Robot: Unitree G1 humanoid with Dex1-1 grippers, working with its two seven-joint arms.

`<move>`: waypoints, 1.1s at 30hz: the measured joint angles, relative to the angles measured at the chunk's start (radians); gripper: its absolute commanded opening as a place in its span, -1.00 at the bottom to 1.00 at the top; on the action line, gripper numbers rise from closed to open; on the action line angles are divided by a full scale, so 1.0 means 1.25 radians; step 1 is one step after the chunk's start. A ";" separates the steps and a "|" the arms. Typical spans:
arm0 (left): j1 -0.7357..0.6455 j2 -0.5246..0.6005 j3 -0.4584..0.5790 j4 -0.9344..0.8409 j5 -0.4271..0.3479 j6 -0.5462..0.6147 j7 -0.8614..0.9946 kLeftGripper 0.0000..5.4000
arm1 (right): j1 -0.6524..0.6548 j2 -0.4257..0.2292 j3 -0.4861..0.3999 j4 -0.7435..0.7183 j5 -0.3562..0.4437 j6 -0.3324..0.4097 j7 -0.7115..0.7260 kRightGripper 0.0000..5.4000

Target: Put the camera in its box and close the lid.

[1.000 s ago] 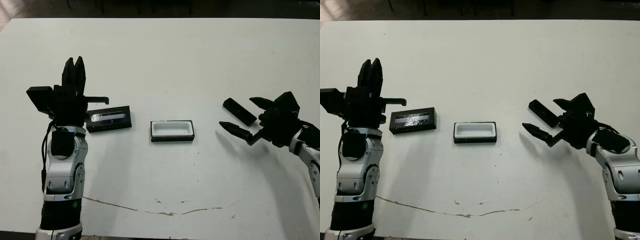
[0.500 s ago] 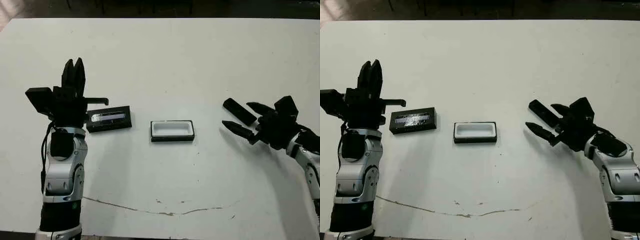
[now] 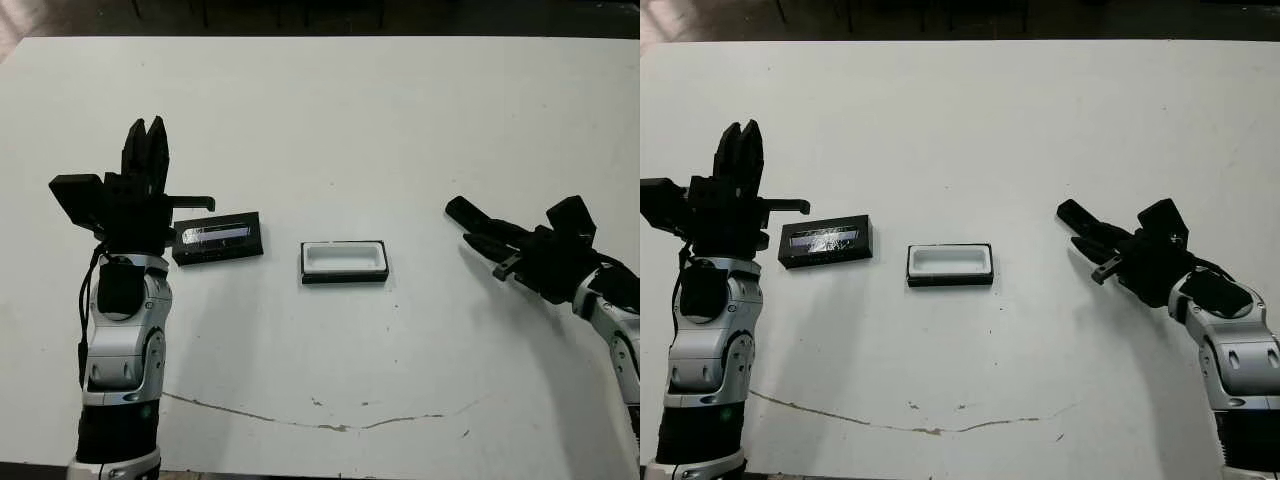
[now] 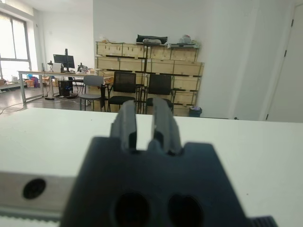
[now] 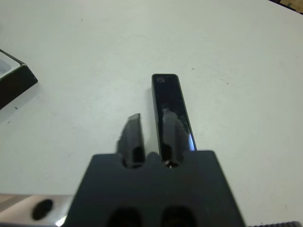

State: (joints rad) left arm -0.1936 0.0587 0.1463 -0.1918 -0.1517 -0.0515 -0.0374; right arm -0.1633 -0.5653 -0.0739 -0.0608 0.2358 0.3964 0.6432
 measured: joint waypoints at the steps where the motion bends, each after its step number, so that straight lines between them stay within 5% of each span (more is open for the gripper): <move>1: 0.000 0.000 0.000 0.000 0.000 0.000 0.000 -1.00 | 0.000 0.000 0.001 -0.005 0.000 0.006 -0.001 -0.99; 8: 0.000 0.001 0.001 -0.001 -0.003 0.000 -0.006 -1.00 | 0.005 0.001 0.003 -0.009 -0.011 -0.003 -0.016 -0.99; 15: 0.000 0.001 0.001 -0.002 -0.005 0.001 -0.006 -1.00 | 0.019 0.039 -0.016 -0.007 -0.006 -0.080 -0.038 -0.99; 33: 0.000 0.000 -0.005 -0.004 0.003 0.001 0.001 -1.00 | -0.094 0.050 -0.031 -0.194 0.171 -0.064 -0.003 -0.99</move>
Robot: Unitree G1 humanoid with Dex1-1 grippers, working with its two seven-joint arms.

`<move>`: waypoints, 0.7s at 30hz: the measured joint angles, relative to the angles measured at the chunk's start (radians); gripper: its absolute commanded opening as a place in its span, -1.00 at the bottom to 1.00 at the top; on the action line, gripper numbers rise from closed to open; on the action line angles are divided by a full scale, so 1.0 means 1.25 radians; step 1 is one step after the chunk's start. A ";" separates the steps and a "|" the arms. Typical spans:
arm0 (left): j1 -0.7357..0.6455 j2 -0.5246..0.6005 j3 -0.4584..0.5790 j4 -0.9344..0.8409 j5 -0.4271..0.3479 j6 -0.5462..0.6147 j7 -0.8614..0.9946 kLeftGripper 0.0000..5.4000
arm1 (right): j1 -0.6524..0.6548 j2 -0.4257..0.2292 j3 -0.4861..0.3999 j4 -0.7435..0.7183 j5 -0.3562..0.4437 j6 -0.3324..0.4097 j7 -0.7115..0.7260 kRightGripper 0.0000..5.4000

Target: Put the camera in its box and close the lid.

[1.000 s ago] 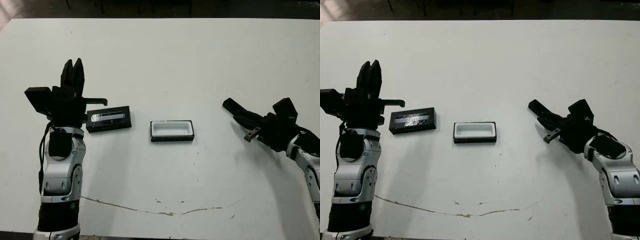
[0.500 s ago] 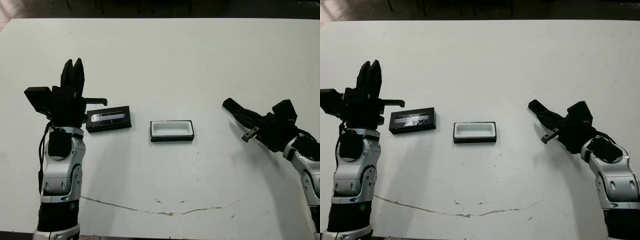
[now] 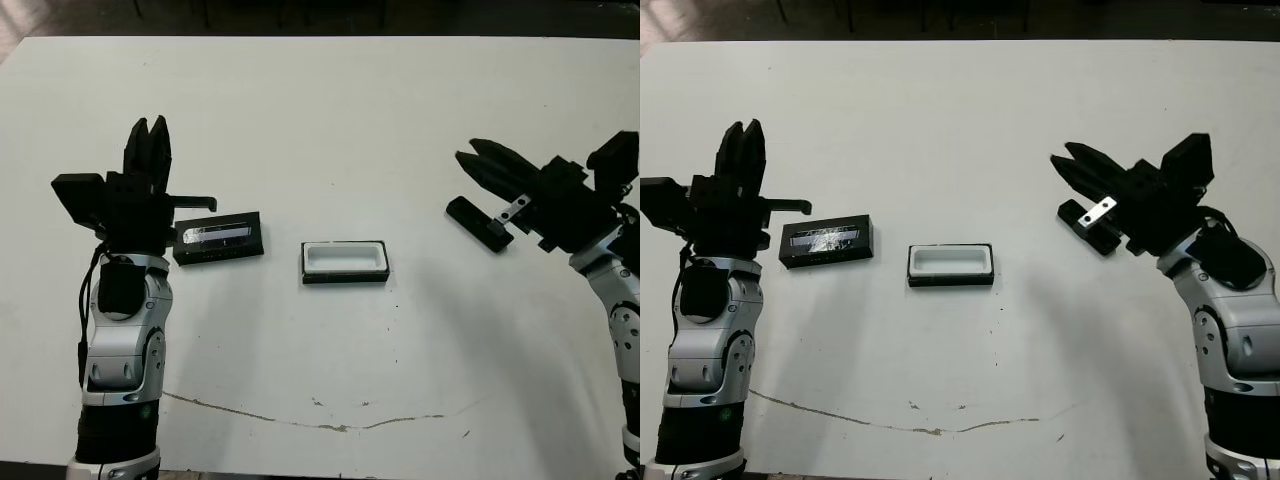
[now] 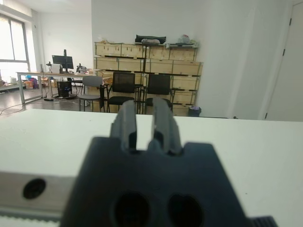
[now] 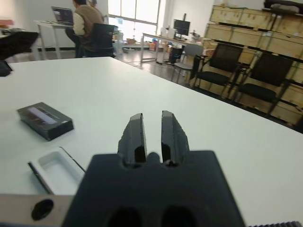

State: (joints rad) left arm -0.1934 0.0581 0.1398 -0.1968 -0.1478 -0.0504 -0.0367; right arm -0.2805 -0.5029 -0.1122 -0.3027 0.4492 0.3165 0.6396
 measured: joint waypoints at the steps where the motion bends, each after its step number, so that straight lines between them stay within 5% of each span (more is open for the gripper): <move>1: 0.000 0.000 0.000 0.000 0.000 0.000 0.002 -1.00 | -0.003 0.000 0.001 -0.005 0.005 0.004 0.001 -0.99; 5: 0.000 -0.001 0.000 0.000 0.000 0.000 0.003 -1.00 | -0.008 -0.006 0.002 -0.006 0.002 0.010 0.005 -0.99; 10: 0.000 -0.002 0.000 -0.001 -0.008 0.000 0.002 -1.00 | -0.002 -0.016 0.005 0.039 -0.086 -0.005 -0.034 -0.96; 14: 0.000 -0.002 0.001 0.000 -0.007 0.000 0.002 -1.00 | 0.015 -0.047 0.024 0.050 -0.152 0.061 -0.071 -0.71; 21: 0.000 -0.001 0.004 0.001 -0.007 0.000 0.002 -1.00 | 0.029 -0.051 0.036 0.131 -0.200 0.069 -0.073 -0.14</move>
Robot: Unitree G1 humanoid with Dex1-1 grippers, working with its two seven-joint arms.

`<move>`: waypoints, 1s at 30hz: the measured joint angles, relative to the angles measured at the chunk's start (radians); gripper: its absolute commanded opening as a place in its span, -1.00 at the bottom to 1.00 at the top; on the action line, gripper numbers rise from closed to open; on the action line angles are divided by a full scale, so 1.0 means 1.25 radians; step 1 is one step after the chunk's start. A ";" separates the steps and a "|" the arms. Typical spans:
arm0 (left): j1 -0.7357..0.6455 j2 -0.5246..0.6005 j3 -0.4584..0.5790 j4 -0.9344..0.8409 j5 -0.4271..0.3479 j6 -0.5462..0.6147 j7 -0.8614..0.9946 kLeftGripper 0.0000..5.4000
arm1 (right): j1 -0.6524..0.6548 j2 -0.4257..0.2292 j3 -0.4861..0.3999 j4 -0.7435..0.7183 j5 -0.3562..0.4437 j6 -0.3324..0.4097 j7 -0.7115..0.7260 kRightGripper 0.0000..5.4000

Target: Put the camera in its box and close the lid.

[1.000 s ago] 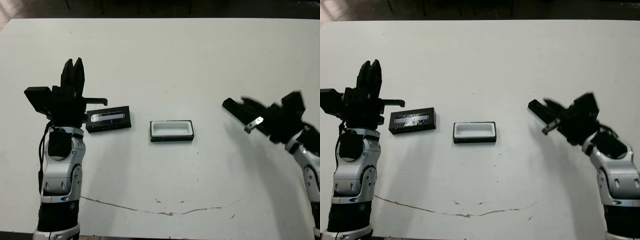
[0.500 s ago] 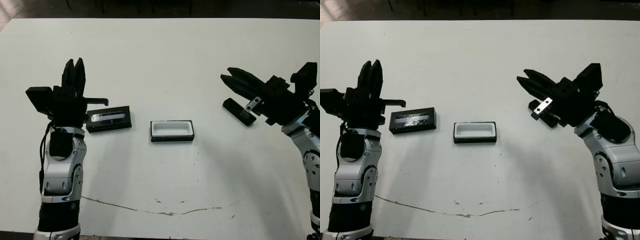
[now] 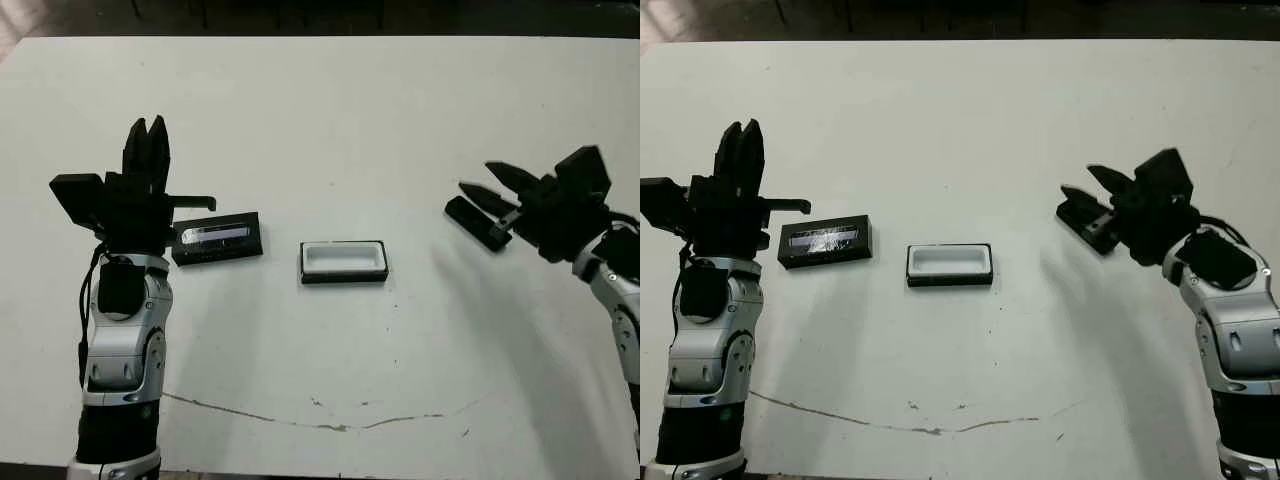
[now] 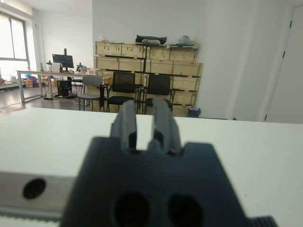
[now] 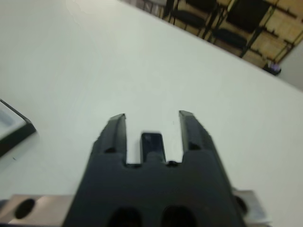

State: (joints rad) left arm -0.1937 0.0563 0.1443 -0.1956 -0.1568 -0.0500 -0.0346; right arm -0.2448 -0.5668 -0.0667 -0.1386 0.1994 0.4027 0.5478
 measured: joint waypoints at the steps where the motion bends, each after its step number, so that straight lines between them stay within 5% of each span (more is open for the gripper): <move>1: 0.000 0.000 0.000 0.000 0.001 0.000 0.000 -1.00 | 0.002 -0.001 0.001 0.013 -0.007 -0.001 0.000 -0.05; 14: 0.000 0.000 -0.001 0.001 -0.001 0.000 -0.008 -1.00 | 0.007 -0.017 0.005 0.069 -0.025 0.001 0.030 0.99; 30: 0.002 0.001 0.005 0.003 -0.007 0.000 -0.017 -1.00 | -0.035 -0.027 0.046 0.231 -0.067 -0.094 0.078 0.99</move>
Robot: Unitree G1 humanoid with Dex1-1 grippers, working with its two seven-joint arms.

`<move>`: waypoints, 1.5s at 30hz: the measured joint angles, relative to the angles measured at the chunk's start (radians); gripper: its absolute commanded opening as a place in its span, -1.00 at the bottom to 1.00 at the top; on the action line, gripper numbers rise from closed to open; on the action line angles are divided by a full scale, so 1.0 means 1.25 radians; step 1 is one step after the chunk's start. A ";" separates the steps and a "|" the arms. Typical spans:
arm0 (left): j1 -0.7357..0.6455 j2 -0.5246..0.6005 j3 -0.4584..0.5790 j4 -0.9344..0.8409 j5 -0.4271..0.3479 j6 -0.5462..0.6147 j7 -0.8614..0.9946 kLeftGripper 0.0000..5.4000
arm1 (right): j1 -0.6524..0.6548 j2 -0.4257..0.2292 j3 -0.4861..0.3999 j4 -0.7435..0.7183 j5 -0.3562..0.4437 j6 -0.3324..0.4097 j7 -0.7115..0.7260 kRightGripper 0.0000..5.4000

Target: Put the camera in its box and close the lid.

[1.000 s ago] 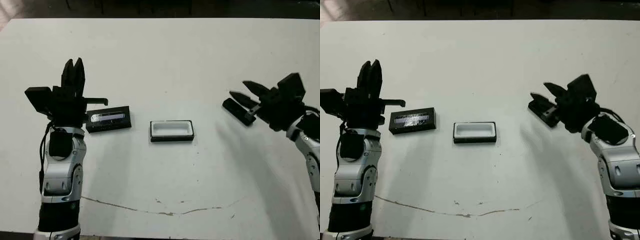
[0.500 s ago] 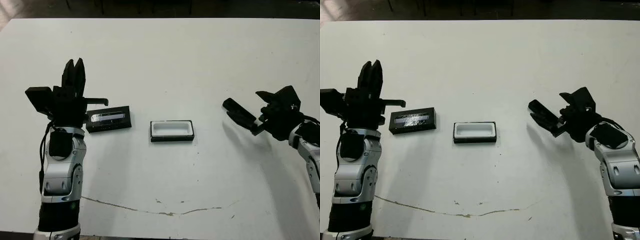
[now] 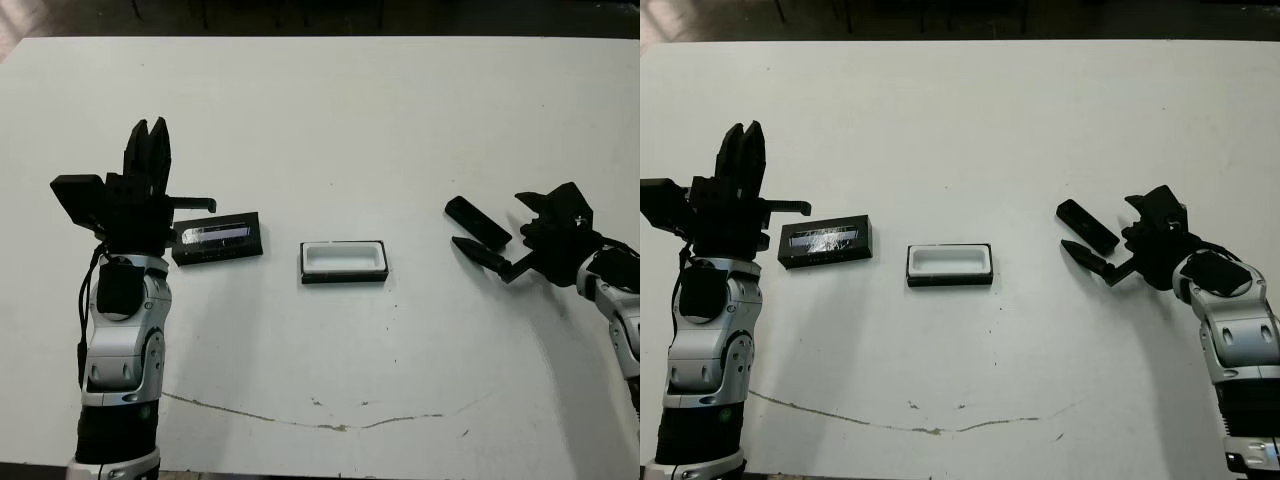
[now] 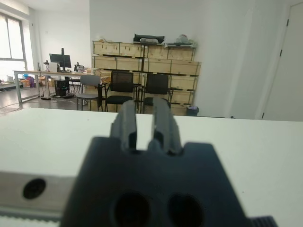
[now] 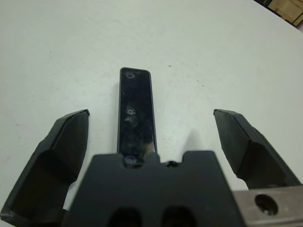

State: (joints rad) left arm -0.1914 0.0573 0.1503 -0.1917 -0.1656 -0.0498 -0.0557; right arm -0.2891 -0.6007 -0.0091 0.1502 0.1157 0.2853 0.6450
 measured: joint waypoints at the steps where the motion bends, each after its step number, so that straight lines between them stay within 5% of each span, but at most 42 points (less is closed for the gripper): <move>1: 0.000 0.000 0.001 0.000 0.000 0.000 0.000 -1.00 | -0.002 0.000 0.004 0.002 -0.001 0.000 0.000 0.99; 7: 0.001 0.004 0.002 0.000 0.001 0.000 -0.002 -1.00 | 0.000 0.011 0.004 0.010 0.001 0.000 -0.017 0.88; 15: 0.004 0.008 0.002 0.000 0.001 0.006 -0.003 -1.00 | 0.017 0.038 -0.002 0.038 0.003 -0.092 -0.035 0.22; 34: 0.005 0.008 0.002 -0.008 0.004 0.013 -0.003 -1.00 | -0.022 -0.030 0.048 0.078 -0.027 -0.142 0.055 0.21; 45: 0.005 0.008 0.002 -0.008 0.000 0.013 -0.003 -1.00 | -0.006 0.000 0.010 0.110 0.022 -0.133 0.054 0.21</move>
State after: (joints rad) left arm -0.1850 0.0678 0.1527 -0.2016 -0.1655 -0.0329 -0.0593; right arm -0.2968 -0.6010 0.0039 0.2873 0.1430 0.1185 0.7124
